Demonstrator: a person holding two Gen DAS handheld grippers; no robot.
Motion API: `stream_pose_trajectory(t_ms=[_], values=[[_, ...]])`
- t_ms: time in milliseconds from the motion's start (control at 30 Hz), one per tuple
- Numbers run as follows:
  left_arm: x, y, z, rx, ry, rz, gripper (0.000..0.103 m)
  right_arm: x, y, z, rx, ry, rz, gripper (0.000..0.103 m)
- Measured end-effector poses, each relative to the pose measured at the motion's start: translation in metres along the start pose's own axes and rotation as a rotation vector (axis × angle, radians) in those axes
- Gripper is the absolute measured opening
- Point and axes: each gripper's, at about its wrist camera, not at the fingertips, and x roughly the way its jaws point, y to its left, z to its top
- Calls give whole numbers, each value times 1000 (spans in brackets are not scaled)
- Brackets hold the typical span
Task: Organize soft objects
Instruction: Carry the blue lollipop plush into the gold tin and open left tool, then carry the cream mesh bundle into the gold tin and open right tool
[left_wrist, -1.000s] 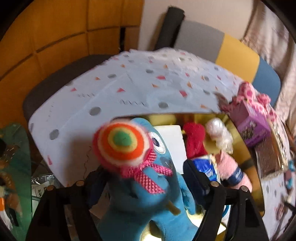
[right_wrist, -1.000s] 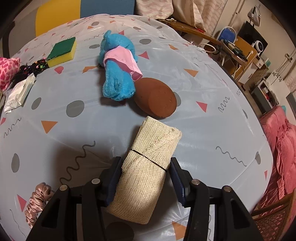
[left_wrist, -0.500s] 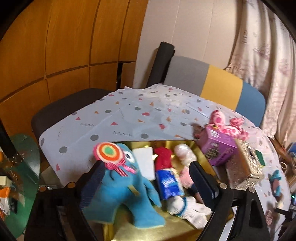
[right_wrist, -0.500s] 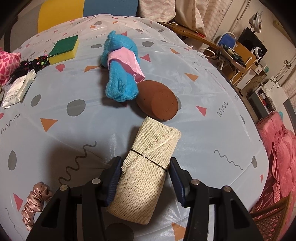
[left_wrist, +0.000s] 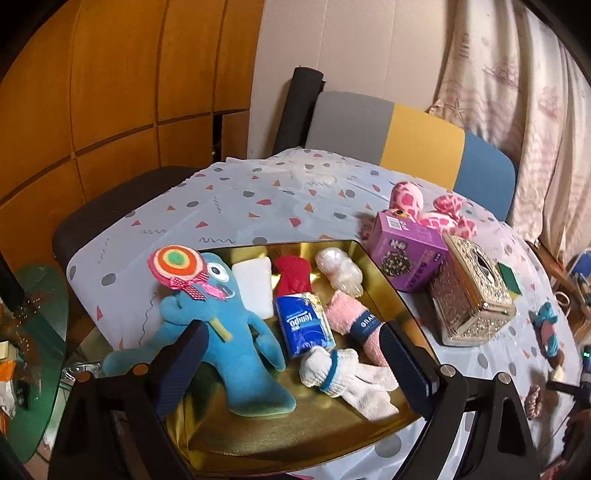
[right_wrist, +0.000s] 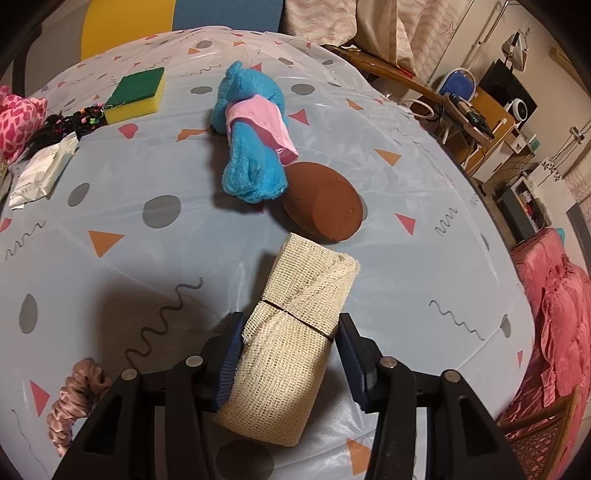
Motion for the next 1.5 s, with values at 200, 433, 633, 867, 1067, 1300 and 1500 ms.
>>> stream_pose_trajectory(t_ms=[200,433,633,867,1067,1300,1500], values=[[1,-6,-5,16,11,3,94,-2,2,-1,3,12,51,49],[0,-6,-12,19,15,-6,94,-4,7,-4,-18,11,55,49],[5,3,-18,14,35,-4,94,-5,8,-5,-12,23,68,48],[10,24,-24,-23,46,12,94,-44,-9,-7,120,-57,158,48],[13,33,-32,-51,69,8,94,-67,20,-8,4,-85,179,48],[11,53,-33,-84,68,34,94,-101,60,-19,-71,-169,285,48],[3,73,-28,-130,41,66,94,-159,146,-32,-305,-254,485,48]])
